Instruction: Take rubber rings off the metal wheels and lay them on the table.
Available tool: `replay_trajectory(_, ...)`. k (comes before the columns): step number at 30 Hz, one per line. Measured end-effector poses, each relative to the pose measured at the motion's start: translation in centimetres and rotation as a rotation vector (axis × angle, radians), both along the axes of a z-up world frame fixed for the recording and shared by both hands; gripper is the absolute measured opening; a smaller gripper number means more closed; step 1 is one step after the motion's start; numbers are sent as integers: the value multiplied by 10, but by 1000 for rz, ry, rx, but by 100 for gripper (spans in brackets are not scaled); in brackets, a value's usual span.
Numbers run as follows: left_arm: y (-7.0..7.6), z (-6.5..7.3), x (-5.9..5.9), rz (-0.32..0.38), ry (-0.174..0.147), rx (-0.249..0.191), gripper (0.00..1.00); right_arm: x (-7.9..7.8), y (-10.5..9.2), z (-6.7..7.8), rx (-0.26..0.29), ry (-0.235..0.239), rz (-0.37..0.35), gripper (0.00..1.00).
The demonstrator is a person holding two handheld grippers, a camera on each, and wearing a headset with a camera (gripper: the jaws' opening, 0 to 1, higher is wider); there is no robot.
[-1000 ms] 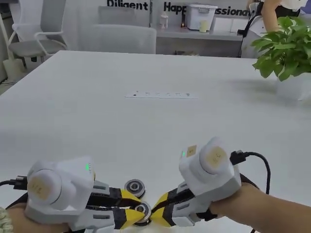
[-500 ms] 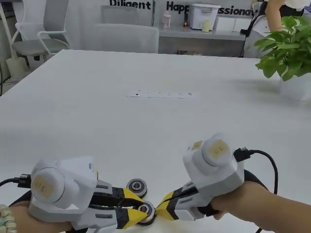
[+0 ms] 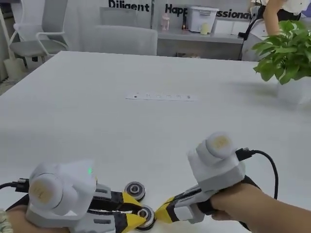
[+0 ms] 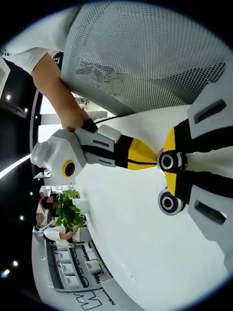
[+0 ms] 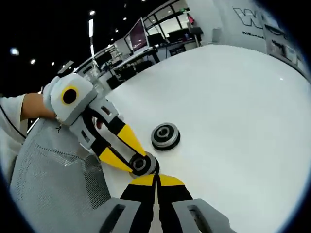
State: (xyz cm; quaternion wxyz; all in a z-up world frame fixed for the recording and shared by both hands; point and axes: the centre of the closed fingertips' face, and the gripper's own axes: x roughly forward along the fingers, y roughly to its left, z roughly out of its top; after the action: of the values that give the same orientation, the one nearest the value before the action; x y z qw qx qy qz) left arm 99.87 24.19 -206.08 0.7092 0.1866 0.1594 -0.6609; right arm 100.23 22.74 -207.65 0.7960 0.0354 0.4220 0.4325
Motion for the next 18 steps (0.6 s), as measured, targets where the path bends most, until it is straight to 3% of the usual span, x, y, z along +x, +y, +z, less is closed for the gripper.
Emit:
replay_trajectory(2, 0, 0, 0, -2, 3, 1, 8, -1, 0, 2, 36, 46, -28, 0)
replay_trajectory(6, 1, 0, 1, -5, 1, 0, 8, -2, 1, 2, 50, 53, -30, 0)
replay_trajectory(9, 2, -1, 1, -2, 2, 1, 8, -1, 4, 8, 88, 73, -50, 0)
replay_trajectory(10, 2, 0, 1, -2, 3, 1, 8, -2, 7, 9, 110, 101, -57, 0)
replay_trajectory(12, 2, -1, 1, -1, 4, 2, 8, -1, 6, 8, 80, 69, -39, 0)
replay_trajectory(18, 1, -1, 1, 0, 4, 1, 8, -1, 6, 9, 81, 77, -41, 0)
